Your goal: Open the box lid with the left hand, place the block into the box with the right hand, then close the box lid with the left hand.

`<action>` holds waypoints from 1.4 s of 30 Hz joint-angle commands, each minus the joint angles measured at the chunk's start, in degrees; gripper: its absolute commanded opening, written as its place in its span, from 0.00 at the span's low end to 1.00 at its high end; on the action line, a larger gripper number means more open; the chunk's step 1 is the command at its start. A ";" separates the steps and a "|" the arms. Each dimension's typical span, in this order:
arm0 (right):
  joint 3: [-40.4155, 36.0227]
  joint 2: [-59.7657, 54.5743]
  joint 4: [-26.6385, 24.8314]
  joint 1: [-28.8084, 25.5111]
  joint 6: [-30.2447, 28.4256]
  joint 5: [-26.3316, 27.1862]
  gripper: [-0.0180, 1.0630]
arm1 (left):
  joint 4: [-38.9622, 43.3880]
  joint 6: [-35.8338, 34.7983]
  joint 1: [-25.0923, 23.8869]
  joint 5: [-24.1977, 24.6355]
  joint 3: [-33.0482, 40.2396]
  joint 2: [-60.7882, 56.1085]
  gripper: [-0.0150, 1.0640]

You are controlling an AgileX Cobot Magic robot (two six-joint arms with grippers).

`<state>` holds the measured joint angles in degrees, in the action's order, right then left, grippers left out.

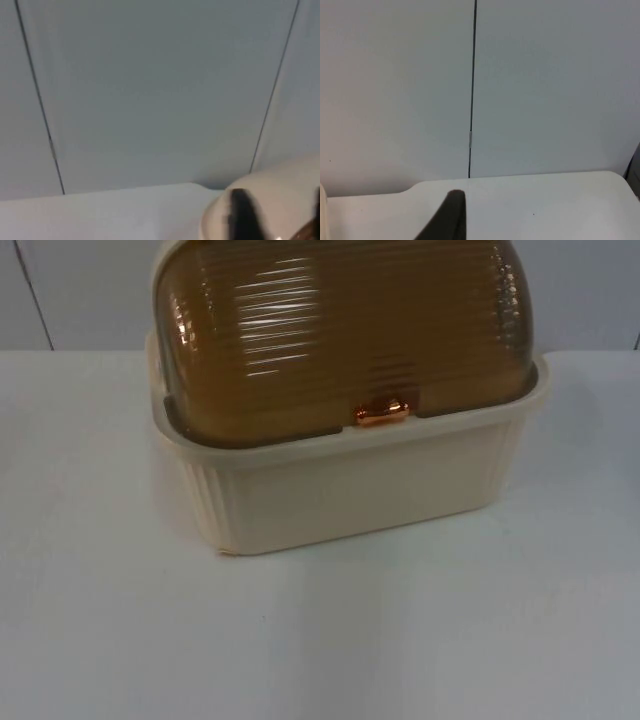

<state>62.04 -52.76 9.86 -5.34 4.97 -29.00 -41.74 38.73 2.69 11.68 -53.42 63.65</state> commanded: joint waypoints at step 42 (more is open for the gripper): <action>-21.48 22.15 14.46 9.24 7.10 -5.68 0.99 | 4.96 -0.21 0.55 7.20 8.45 -14.55 0.99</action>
<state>40.80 -34.37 20.55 1.70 12.47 -33.36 -38.52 38.73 3.11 18.49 -44.94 53.05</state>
